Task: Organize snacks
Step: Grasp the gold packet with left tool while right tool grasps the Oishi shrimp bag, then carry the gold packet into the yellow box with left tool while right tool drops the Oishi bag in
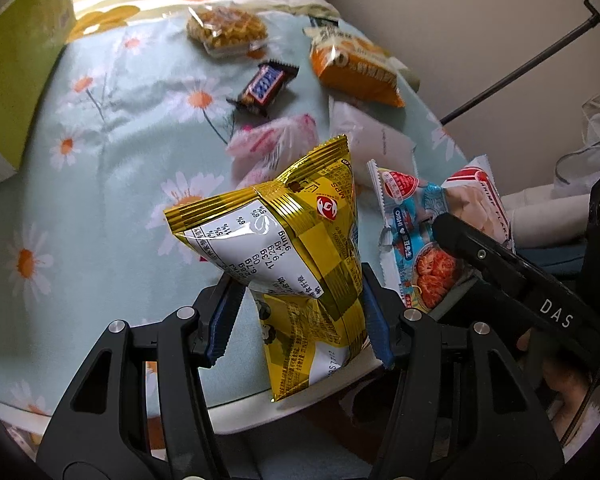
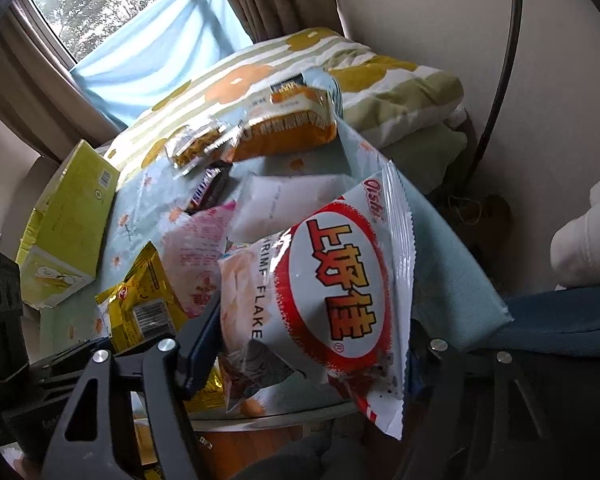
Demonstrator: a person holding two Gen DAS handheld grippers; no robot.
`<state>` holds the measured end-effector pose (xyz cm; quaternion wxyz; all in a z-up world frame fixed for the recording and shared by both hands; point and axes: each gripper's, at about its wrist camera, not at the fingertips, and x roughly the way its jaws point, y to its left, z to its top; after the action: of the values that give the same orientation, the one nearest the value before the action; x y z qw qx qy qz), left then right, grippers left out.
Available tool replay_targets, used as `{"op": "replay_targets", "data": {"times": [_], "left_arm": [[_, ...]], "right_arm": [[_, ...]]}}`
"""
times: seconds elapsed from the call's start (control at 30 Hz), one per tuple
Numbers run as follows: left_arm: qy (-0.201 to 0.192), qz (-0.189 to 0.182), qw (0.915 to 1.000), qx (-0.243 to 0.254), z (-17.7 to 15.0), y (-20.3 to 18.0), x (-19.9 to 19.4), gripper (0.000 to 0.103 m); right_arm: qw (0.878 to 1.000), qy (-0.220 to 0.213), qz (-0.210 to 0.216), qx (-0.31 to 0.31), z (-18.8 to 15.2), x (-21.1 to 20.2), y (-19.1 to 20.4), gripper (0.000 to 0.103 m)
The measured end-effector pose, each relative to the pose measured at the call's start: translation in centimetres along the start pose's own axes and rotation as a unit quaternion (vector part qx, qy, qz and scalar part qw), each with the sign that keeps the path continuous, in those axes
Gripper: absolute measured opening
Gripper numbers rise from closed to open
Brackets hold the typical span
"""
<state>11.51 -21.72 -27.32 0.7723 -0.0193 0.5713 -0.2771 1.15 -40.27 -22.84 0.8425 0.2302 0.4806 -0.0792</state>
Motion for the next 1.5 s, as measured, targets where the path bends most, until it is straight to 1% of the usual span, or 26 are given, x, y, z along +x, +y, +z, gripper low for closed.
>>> {"op": "replay_targets", "data": {"times": [0.17, 0.3, 0.47, 0.6, 0.73, 0.8, 0.9, 1.07, 1.1, 1.13, 1.17, 1.3, 1.4, 1.5], "left_arm": [[-0.024, 0.003, 0.9997, -0.001, 0.8, -0.2, -2.7, 0.052], [-0.06, 0.011, 0.9981, -0.008, 2.1, 0.2, -5.9, 0.052], [-0.105, 0.025, 0.994, -0.02, 3.9, 2.0, -9.8, 0.052], [-0.133, 0.04, 0.9899, -0.03, 5.5, 4.6, -12.9, 0.052], [-0.155, 0.051, 0.9858, -0.038, 7.2, 8.4, -15.9, 0.052], [-0.162, 0.054, 0.9844, -0.042, 7.8, 10.4, -17.4, 0.052], [-0.171, 0.063, 0.9821, -0.047, 8.9, 14.1, -19.9, 0.052], [-0.18, 0.083, 0.978, -0.064, 10.9, 21.7, -23.6, 0.052], [-0.181, 0.086, 0.9774, -0.067, 11.0, 22.6, -23.9, 0.052], [-0.182, 0.09, 0.9765, -0.073, 11.5, 24.3, -24.5, 0.052], [-0.182, 0.095, 0.9756, -0.079, 11.9, 25.9, -25.0, 0.052], [-0.169, 0.112, 0.9744, -0.097, 13.0, 31.1, -25.5, 0.052], [-0.151, 0.124, 0.9751, -0.105, 13.2, 34.3, -24.9, 0.052], [-0.135, 0.135, 0.9746, -0.117, 12.8, 36.5, -24.1, 0.052]], "right_arm": [[1.0, -0.018, 0.01, -0.014, 1.3, -2.1, 1.2, 0.068], [0.999, -0.033, 0.027, -0.035, 3.0, -3.8, 2.9, 0.068], [0.994, -0.052, 0.049, -0.078, 5.6, -5.3, 6.7, 0.068], [0.99, -0.066, 0.07, -0.103, 7.2, -5.7, 10.7, 0.068], [0.985, -0.077, 0.09, -0.121, 8.3, -5.3, 15.5, 0.068], [0.983, -0.081, 0.1, -0.131, 8.8, -4.8, 18.7, 0.068], [0.98, -0.085, 0.111, -0.14, 9.4, -4.0, 22.4, 0.068], [0.975, -0.083, 0.131, -0.159, 10.3, -1.6, 30.1, 0.068], [0.974, -0.082, 0.134, -0.161, 10.4, -1.3, 31.0, 0.068], [0.973, -0.079, 0.137, -0.165, 10.5, -0.5, 32.7, 0.068], [0.973, -0.077, 0.139, -0.167, 10.6, -0.1, 33.5, 0.068], [0.972, -0.06, 0.146, -0.176, 10.9, 2.5, 38.1, 0.068], [0.972, -0.049, 0.146, -0.18, 10.6, 4.1, 40.1, 0.068], [0.972, -0.036, 0.147, -0.181, 10.4, 5.4, 41.0, 0.068]]}}
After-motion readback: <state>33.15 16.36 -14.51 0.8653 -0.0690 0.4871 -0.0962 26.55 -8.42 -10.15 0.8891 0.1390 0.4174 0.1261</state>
